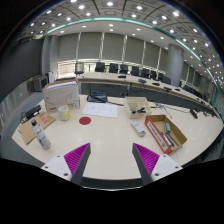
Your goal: Pour water
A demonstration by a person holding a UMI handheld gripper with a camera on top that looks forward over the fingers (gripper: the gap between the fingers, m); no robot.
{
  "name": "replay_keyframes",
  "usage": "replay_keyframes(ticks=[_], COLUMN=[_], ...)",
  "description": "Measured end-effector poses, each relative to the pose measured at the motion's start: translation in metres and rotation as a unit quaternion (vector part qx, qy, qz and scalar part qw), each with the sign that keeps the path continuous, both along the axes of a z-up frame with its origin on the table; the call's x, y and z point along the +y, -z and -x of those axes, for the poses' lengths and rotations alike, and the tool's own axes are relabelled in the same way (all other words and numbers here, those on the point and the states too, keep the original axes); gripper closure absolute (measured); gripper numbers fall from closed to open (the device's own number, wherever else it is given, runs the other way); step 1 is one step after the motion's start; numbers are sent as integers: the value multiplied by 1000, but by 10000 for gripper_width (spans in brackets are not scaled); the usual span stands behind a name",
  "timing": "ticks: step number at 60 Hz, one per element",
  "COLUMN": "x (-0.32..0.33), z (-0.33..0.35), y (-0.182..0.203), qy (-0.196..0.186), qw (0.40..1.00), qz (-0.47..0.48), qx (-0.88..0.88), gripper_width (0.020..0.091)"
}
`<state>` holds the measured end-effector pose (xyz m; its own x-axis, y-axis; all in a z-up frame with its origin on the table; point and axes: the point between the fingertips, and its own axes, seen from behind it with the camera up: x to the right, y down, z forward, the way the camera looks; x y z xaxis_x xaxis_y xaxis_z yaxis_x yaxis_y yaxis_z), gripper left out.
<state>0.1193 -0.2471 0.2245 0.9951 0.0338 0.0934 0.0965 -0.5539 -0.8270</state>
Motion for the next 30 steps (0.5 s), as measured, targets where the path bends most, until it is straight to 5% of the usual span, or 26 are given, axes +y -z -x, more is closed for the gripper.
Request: replay_keyframes(ticks=[12, 30], x=[-7, -19], z=[46, 204], y=[10, 61], qy=[-26, -59], qw=[1000, 997], qz=[5, 0], qx=[6, 40], gripper_width=[241, 241])
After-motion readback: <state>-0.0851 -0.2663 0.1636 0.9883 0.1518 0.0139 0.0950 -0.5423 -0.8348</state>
